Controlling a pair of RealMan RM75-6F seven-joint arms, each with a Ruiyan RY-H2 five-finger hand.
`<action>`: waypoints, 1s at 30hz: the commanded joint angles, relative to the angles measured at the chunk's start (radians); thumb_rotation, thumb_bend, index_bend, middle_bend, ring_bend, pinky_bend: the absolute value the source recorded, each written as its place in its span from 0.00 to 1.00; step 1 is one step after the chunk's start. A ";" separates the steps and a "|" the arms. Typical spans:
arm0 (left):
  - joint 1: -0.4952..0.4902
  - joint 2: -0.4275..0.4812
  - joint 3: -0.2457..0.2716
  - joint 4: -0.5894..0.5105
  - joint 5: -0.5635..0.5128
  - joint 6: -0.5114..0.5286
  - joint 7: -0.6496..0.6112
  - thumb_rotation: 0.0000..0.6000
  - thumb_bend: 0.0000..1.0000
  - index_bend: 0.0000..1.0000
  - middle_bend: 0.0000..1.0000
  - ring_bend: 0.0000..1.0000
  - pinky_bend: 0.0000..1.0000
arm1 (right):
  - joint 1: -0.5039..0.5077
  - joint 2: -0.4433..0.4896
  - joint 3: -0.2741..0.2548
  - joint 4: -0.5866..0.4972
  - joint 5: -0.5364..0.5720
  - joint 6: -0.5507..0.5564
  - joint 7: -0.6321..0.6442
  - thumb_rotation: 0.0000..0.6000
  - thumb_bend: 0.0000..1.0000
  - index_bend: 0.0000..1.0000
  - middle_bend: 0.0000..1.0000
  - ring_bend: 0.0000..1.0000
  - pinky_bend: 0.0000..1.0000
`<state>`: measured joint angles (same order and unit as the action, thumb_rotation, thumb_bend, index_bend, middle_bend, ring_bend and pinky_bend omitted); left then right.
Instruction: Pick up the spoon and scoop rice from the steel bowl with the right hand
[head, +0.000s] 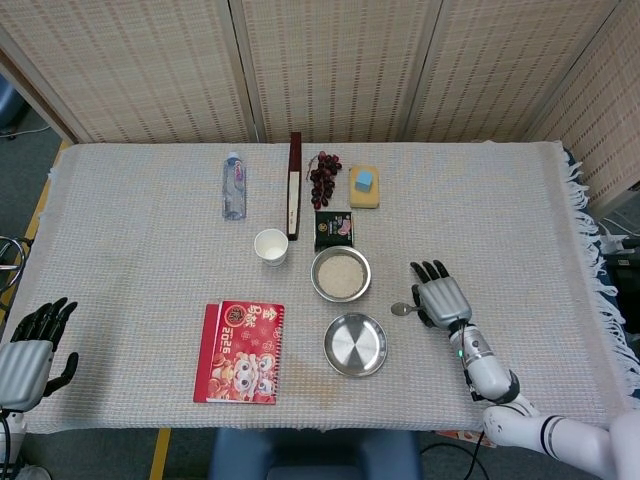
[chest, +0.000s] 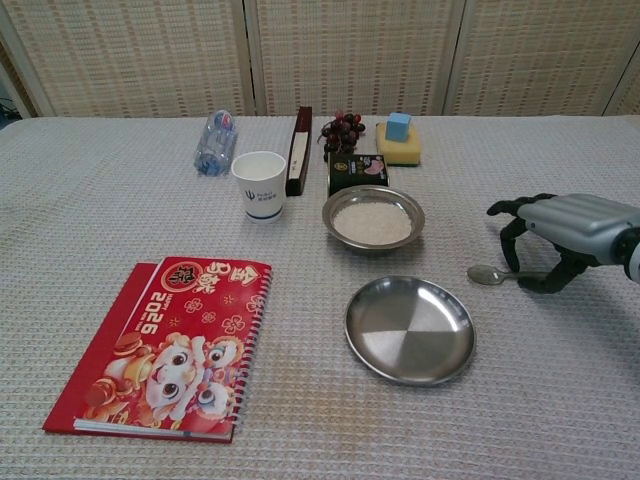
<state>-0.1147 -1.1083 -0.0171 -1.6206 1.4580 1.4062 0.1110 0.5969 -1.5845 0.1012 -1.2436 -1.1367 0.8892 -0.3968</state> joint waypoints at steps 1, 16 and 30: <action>0.000 0.000 0.001 -0.001 0.000 -0.001 0.002 1.00 0.48 0.00 0.00 0.00 0.12 | -0.002 -0.004 -0.003 0.003 -0.013 0.013 0.004 1.00 0.30 0.68 0.29 0.00 0.00; -0.001 0.004 0.003 -0.002 0.001 -0.006 -0.006 1.00 0.48 0.00 0.00 0.00 0.12 | -0.012 -0.037 -0.001 0.035 -0.033 0.070 -0.019 1.00 0.31 0.82 0.49 0.08 0.00; -0.002 0.007 0.005 -0.004 0.001 -0.009 -0.008 1.00 0.48 0.00 0.00 0.00 0.12 | -0.018 -0.057 0.004 0.053 -0.036 0.086 -0.024 1.00 0.32 0.92 0.57 0.15 0.00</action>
<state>-0.1164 -1.1016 -0.0123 -1.6247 1.4594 1.3974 0.1030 0.5791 -1.6420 0.1049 -1.1905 -1.1729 0.9746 -0.4214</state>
